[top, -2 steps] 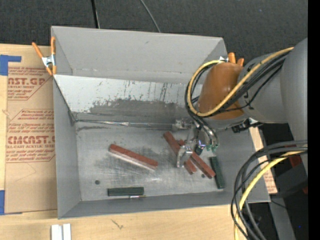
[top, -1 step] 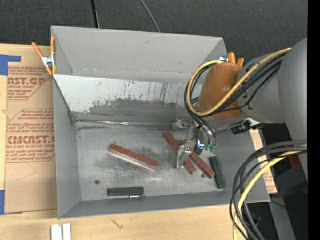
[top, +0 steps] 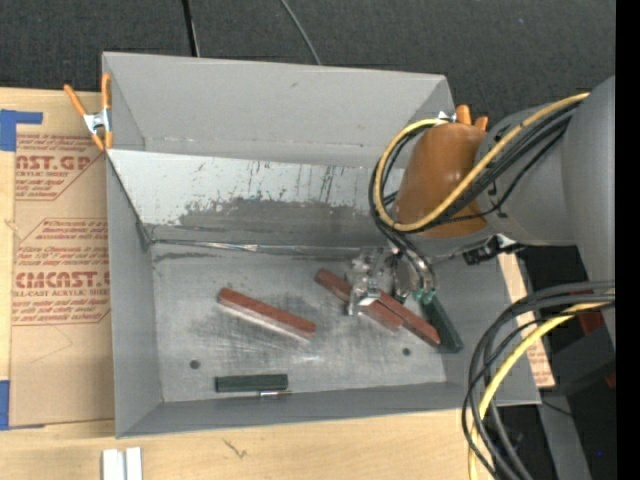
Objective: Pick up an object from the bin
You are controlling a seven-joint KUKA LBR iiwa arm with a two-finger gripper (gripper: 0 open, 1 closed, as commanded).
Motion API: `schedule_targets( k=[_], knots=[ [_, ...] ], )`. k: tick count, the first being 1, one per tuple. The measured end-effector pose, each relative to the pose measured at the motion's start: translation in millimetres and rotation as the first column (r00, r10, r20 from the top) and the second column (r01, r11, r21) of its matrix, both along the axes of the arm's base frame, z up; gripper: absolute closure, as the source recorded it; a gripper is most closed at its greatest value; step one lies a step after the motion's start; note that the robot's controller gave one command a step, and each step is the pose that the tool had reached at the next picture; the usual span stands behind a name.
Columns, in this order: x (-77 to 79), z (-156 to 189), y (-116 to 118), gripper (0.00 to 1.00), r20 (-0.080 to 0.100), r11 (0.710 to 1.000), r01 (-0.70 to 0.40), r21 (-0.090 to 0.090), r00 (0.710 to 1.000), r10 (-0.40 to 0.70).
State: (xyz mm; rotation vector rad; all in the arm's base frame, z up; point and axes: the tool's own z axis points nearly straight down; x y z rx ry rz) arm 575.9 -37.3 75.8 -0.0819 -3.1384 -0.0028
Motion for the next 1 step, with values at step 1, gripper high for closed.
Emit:
schedule_targets(
  k=[1],
  knots=[
    [0.0, 0.0, 0.0, 1.0, 0.0, 1.0, 0.0, 0.0, 1.0, 0.0]
  ],
)
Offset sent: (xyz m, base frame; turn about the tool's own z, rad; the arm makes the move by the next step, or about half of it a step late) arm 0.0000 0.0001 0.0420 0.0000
